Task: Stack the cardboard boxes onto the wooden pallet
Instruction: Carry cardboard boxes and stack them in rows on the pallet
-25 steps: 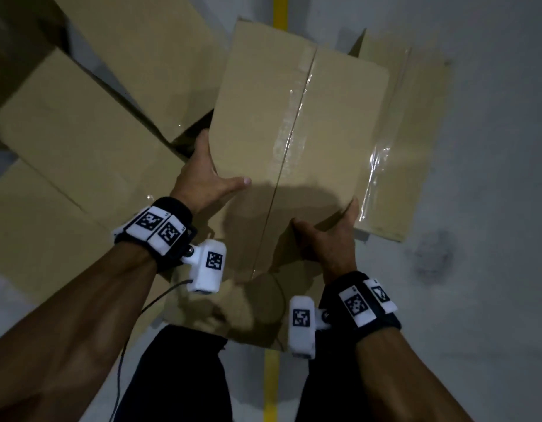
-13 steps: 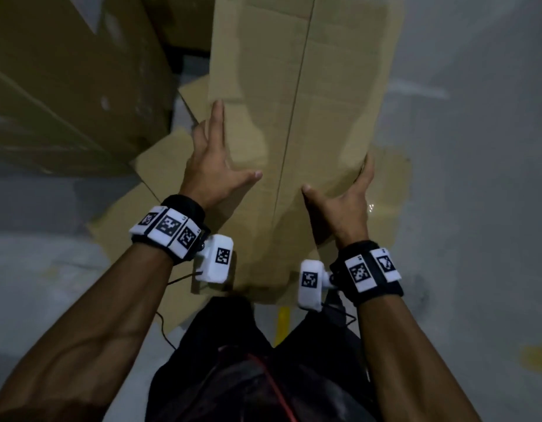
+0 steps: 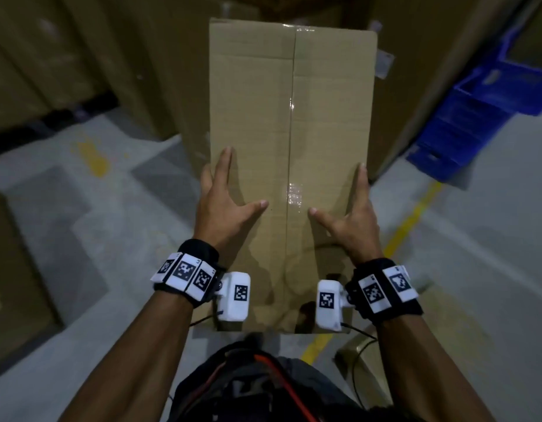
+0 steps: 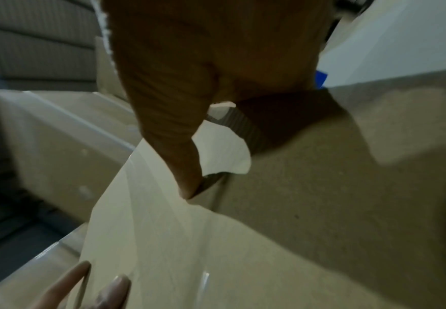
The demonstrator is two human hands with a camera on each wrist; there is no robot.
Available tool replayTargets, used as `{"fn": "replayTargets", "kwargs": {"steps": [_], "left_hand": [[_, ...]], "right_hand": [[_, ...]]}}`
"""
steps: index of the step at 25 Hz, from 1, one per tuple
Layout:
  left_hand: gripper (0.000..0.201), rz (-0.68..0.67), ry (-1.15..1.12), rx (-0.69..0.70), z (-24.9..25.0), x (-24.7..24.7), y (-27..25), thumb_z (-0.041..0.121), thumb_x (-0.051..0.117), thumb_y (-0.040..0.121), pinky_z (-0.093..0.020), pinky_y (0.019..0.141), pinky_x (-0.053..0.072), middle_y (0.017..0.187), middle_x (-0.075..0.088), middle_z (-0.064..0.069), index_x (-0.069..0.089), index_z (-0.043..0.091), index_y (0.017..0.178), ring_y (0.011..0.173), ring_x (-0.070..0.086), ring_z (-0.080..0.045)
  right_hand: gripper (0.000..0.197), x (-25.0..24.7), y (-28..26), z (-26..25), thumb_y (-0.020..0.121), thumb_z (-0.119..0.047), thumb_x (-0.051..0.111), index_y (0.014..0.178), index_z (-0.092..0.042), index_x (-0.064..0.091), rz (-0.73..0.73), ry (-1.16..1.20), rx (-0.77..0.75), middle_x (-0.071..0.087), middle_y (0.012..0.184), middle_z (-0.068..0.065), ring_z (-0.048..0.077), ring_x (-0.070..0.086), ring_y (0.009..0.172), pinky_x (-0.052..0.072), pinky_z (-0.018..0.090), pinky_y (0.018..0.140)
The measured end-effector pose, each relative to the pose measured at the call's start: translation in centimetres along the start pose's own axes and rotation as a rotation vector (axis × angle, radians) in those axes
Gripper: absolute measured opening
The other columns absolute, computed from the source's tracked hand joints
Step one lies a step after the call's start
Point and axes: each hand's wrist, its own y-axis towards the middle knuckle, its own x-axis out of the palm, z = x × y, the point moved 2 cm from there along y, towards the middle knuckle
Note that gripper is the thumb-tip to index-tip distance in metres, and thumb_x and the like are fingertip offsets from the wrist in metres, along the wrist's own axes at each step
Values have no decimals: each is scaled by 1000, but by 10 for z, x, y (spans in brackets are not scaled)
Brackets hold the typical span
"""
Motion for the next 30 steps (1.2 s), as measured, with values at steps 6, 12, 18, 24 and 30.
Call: {"fn": "replayTargets", "kwargs": {"steps": [6, 12, 18, 24, 30], "left_hand": [[107, 346, 67, -214, -15, -80, -125, 35, 86, 73, -23, 103, 25, 161, 15, 4, 16, 44, 154, 143, 29, -20], [103, 611, -17, -363, -41, -154, -233, 28, 85, 74, -29, 105, 30, 158, 16, 11, 20, 48, 152, 140, 30, -16], [101, 808, 46, -500, -92, -240, -336, 35, 85, 74, -35, 109, 30, 162, 15, 8, 20, 52, 150, 145, 27, -19], [101, 890, 94, -599, -185, -377, -440, 36, 84, 74, -31, 105, 32, 162, 18, 4, 21, 46, 152, 142, 32, -21], [100, 839, 99, -627, -222, -432, -463, 38, 85, 74, -38, 108, 36, 160, 23, 2, 23, 43, 152, 140, 34, -23]], "right_hand": [[118, 36, -61, -46, 76, -42, 84, 154, -49, -5, -366, 3, -186, 32, 157, 12, 34, 36, 141, 33, 51, 114], [120, 95, -139, -97, 74, -44, 84, 152, -53, -7, -643, 2, -313, 32, 157, 9, 33, 36, 141, 31, 55, 115], [117, 165, -247, -154, 78, -43, 81, 153, -52, -9, -837, -10, -430, 31, 156, 11, 35, 36, 140, 32, 51, 113], [115, 282, -394, -216, 81, -44, 79, 153, -51, -10, -949, -93, -443, 32, 154, 15, 37, 37, 139, 31, 49, 113], [114, 326, -442, -239, 80, -47, 78, 152, -53, -10, -977, -121, -416, 33, 154, 13, 36, 39, 137, 33, 46, 111]]}}
